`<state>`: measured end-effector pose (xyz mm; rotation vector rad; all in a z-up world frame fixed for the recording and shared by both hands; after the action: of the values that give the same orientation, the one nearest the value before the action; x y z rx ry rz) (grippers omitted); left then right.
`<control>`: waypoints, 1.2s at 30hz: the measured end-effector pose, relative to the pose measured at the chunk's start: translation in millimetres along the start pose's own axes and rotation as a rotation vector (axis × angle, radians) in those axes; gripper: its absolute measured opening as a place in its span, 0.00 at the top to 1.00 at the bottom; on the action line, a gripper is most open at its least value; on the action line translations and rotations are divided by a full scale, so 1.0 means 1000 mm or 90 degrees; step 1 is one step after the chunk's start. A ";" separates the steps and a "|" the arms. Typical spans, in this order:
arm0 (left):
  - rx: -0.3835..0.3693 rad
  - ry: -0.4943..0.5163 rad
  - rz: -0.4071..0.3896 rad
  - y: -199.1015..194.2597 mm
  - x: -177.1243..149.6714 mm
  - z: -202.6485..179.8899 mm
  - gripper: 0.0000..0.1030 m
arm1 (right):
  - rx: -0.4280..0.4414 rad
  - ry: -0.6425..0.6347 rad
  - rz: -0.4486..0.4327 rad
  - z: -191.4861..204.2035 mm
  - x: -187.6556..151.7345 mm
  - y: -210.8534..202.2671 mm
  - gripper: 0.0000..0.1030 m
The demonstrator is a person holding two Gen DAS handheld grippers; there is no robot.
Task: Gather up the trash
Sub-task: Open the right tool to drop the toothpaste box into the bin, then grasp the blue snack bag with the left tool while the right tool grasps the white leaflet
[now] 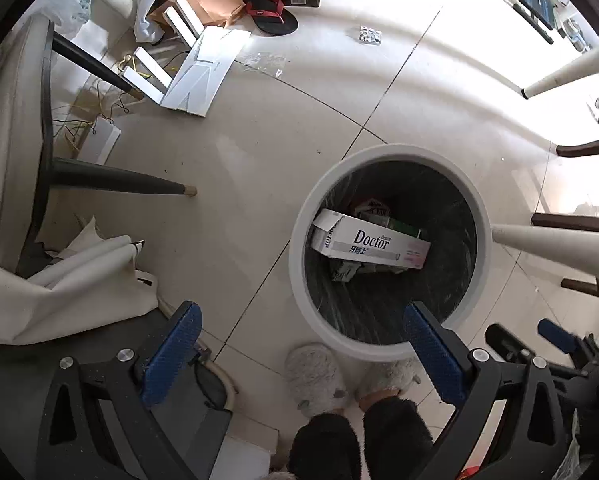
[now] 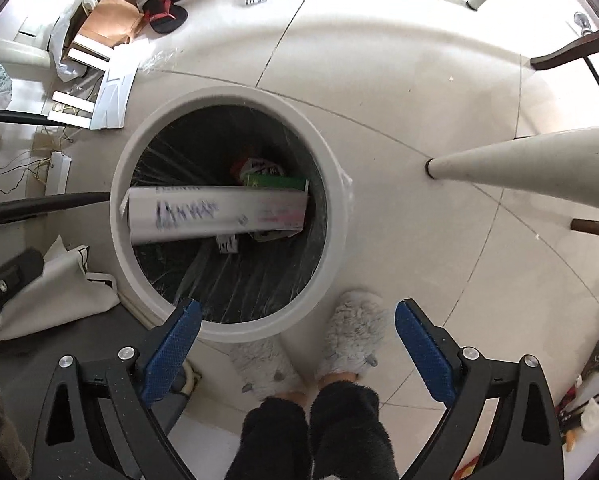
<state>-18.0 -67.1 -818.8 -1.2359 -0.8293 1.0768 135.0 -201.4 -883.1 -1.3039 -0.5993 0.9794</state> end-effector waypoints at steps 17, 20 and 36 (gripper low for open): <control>0.020 0.013 -0.017 -0.112 -0.050 0.018 0.00 | 0.005 -0.013 -0.042 0.019 -0.043 -0.121 0.04; 0.014 0.012 -0.016 -0.147 -0.064 0.026 0.00 | 0.010 -0.012 -0.046 0.028 -0.057 -0.160 0.04; -0.009 -0.032 -0.144 -0.393 -0.046 0.055 0.00 | 0.093 0.012 -0.115 0.082 -0.084 -0.408 0.04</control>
<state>-11.8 -90.9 -420.3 -1.1009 -0.9920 0.9226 129.7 -220.3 -458.9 -1.1088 -0.6091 0.8453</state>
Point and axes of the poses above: each gripper's, at about its wrist camera, not at the fingertips, and y roughly the way its jaws point, z to its left, x to its top, the point moved 8 cm from there along y, roughly the way its jaws point, and after that the axes turned 10 degrees about x, right-handed, at the moved point
